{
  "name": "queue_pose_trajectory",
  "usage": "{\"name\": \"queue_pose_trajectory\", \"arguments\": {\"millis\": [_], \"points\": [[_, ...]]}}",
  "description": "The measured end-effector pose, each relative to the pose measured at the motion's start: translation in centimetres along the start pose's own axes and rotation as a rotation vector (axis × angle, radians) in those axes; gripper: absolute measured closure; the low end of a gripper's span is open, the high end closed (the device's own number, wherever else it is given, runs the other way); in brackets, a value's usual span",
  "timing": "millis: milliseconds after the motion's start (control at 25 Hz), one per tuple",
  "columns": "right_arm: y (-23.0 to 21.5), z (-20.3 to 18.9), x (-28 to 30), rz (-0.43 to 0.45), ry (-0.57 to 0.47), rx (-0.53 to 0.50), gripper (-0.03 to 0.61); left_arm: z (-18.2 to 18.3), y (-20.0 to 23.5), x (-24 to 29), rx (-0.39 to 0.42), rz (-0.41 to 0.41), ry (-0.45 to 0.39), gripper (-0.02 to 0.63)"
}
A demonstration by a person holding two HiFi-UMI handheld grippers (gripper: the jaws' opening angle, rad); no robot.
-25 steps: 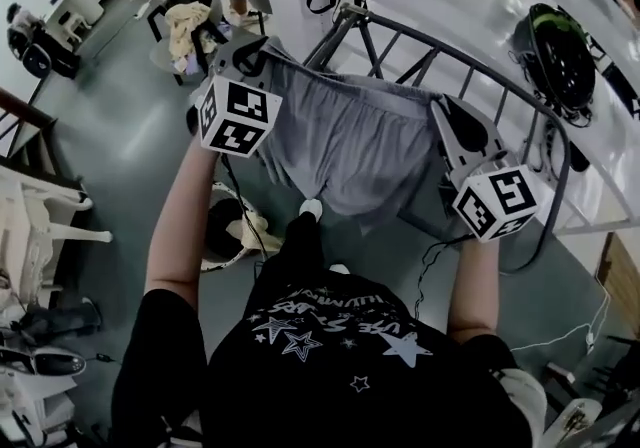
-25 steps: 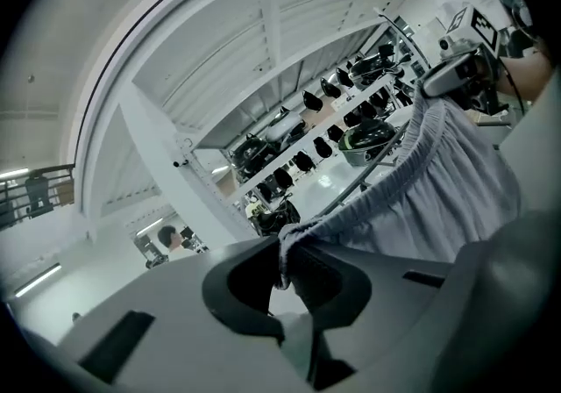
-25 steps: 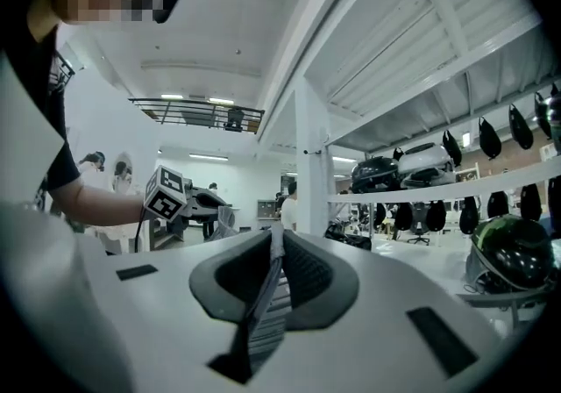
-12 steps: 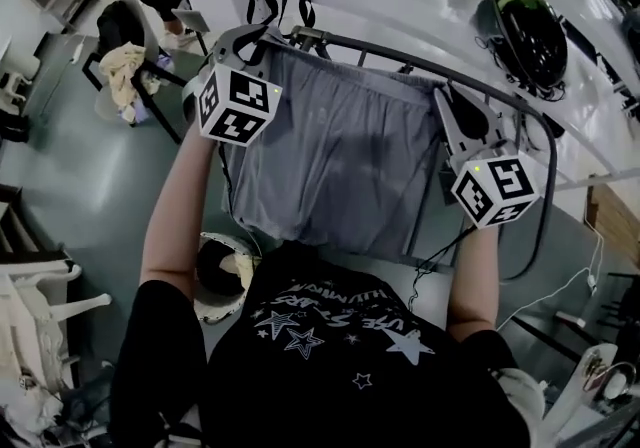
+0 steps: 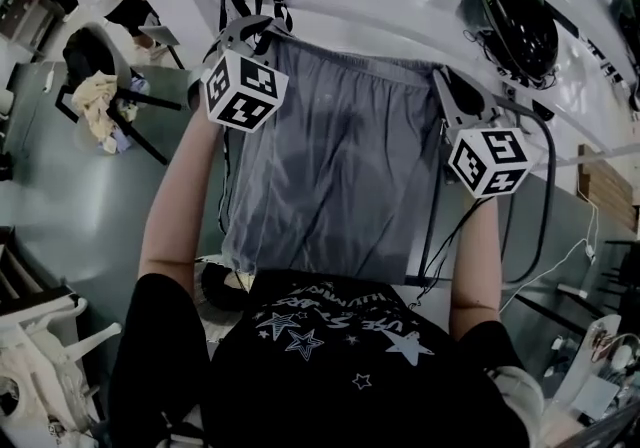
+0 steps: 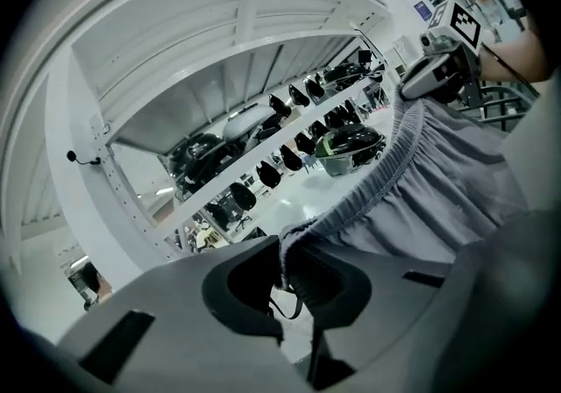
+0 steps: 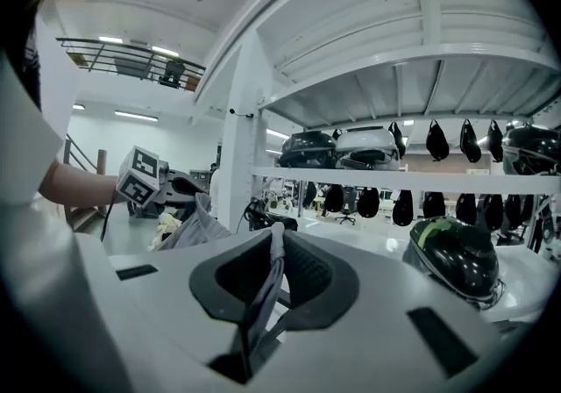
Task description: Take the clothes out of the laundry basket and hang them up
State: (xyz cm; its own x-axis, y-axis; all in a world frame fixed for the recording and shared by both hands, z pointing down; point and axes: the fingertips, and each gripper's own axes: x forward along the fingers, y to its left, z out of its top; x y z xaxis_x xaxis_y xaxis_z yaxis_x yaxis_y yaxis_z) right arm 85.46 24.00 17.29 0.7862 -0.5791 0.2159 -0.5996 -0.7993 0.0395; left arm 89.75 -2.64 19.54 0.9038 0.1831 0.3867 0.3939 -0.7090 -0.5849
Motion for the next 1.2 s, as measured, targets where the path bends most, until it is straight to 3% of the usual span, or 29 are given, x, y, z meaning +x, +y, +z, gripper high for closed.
{"name": "queue_pose_trajectory", "arguments": {"millis": [280, 560, 720, 960, 1200], "points": [[-2.0, -3.8, 4.7, -0.031, 0.113, 0.022, 0.534, -3.4, -1.4, 5.5, -0.012, -0.085, 0.056, 0.569], [-3.0, -8.7, 6.8, -0.028, 0.231, 0.02, 0.528, -6.1, -4.2, 8.6, 0.028, -0.143, 0.131, 0.568], [-3.3, -10.5, 7.2, -0.036, 0.267, 0.02, 0.523, -7.3, -5.3, 9.2, 0.072, -0.142, 0.169, 0.566], [-3.3, -13.0, 7.9, -0.031, 0.34, 0.019, 0.506, -8.7, -5.8, 9.5, 0.2, -0.103, 0.202, 0.549], [-3.7, -13.8, 7.8, -0.045, 0.356, 0.023, 0.48, -9.3, -6.0, 8.3, 0.193, -0.085, 0.212, 0.495]]}}
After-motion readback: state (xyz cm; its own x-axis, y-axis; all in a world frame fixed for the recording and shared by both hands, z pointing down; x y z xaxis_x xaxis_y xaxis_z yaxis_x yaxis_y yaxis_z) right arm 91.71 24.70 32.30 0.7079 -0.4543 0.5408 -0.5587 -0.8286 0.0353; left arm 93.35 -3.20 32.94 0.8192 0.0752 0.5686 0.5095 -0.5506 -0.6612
